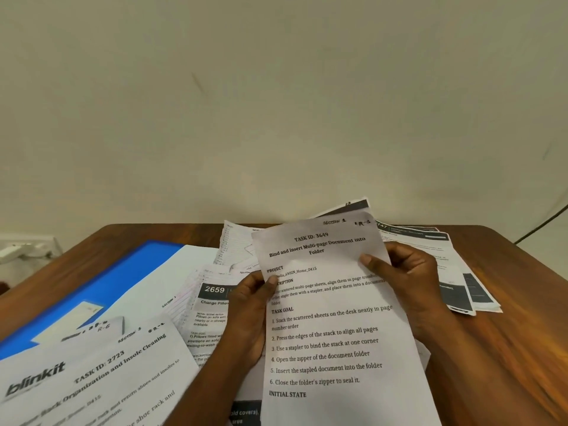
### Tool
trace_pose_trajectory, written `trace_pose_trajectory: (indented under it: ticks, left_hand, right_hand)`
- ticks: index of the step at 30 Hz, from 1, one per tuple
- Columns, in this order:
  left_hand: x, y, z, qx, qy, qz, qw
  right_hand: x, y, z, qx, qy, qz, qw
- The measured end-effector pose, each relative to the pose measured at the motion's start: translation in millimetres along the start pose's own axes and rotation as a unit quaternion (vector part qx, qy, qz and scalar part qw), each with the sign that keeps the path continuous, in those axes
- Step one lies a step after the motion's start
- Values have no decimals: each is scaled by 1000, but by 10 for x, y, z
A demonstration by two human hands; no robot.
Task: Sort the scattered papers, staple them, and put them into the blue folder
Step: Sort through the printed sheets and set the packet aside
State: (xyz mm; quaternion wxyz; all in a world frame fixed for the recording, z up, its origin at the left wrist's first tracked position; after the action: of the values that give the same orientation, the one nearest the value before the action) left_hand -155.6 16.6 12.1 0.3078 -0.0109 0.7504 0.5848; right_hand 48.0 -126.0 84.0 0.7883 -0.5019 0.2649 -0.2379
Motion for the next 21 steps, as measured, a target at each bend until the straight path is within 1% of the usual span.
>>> trace_pose_trajectory:
  ticks: [3,6,10,16,19,21]
  left_hand:
    - [-14,33,-41,-21,-23,19,999]
    - [-51,67,-81,-42,-39,32,998]
    - [-166,124,-152,-87,-55,51,993]
    - [-387,354,-309,-154,-55,96,982]
    - [-524,476,-427,-156,-70,86,982]
    - [-616,541,-491,-154,-84,65,982]
  right_hand:
    - [72,29,15,-19,5,43,999]
    - [147,25,55,-31,8,59,998]
    - [267,-43,150,-15,19,68,997]
    - [392,-521,120,17,-11,29,999]
    - [405,-781,122,42,-9,8,999]
    - [406,-916,115,56,2,18,998]
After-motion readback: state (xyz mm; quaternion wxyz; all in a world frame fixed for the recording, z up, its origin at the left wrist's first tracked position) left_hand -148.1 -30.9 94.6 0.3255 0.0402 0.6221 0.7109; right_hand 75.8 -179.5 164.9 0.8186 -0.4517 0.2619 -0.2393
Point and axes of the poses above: each hand's wrist, its own z-axis towards the middle knuckle, its own x-axis out of the back of the hand, y = z × x, the point moved 3 cm from there along z, towards the middle knuckle, and after that the axes turned 2 degrees about x, right-handed, at the moved point
